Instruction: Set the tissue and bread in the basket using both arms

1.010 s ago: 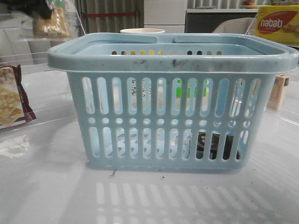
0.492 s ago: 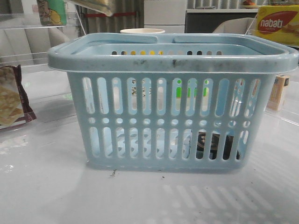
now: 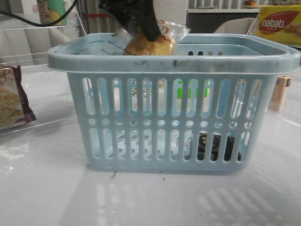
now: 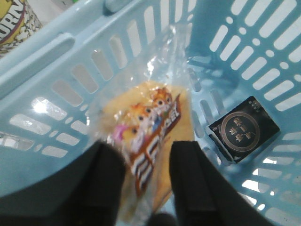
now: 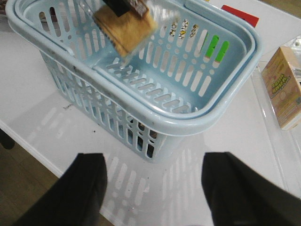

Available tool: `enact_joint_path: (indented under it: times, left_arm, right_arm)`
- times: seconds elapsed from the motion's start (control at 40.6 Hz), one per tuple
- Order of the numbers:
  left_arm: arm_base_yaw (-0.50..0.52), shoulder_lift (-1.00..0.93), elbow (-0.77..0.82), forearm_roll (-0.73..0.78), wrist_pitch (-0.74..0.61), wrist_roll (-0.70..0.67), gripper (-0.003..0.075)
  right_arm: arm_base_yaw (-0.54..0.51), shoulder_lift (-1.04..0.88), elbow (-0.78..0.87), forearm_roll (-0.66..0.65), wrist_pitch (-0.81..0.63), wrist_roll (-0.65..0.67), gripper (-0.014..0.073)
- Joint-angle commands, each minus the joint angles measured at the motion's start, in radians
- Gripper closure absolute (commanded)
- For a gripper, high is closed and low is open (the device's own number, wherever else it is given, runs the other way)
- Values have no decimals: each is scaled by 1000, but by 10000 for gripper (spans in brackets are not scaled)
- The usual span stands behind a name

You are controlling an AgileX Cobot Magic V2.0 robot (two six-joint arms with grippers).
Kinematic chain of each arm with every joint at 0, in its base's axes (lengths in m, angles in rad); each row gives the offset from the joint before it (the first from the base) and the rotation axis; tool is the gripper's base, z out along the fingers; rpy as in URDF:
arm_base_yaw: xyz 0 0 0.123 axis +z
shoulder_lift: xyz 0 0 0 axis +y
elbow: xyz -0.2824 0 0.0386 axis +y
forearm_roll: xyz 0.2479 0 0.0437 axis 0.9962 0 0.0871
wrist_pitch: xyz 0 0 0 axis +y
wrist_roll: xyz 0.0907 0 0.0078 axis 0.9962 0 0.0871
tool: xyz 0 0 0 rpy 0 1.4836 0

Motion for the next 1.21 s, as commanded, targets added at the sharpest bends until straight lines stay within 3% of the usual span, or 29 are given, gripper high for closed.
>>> enact_joint_path:
  times: [0.0, 0.246, 0.443, 0.911, 1.182]
  left_arm:
    - [-7, -70, -33, -26, -54, -1, 237]
    - [5, -201, -12, -24, 21, -1, 235]
    - [5, -370, 108, -28, 21, -1, 235]
    - [1, -872, 613, -44, -15, -1, 246]
    - [3, -1123, 818, -33, -13, -1, 246]
  right_arm:
    - [-1, 0, -24, -11, -75, -10, 54]
    - [-1, 0, -24, -11, -76, -10, 54]
    - [-1, 0, -24, -11, -75, -10, 54]
    - [-1, 0, -24, -11, -75, -10, 54]
    - [-1, 0, -24, -11, -67, -10, 54]
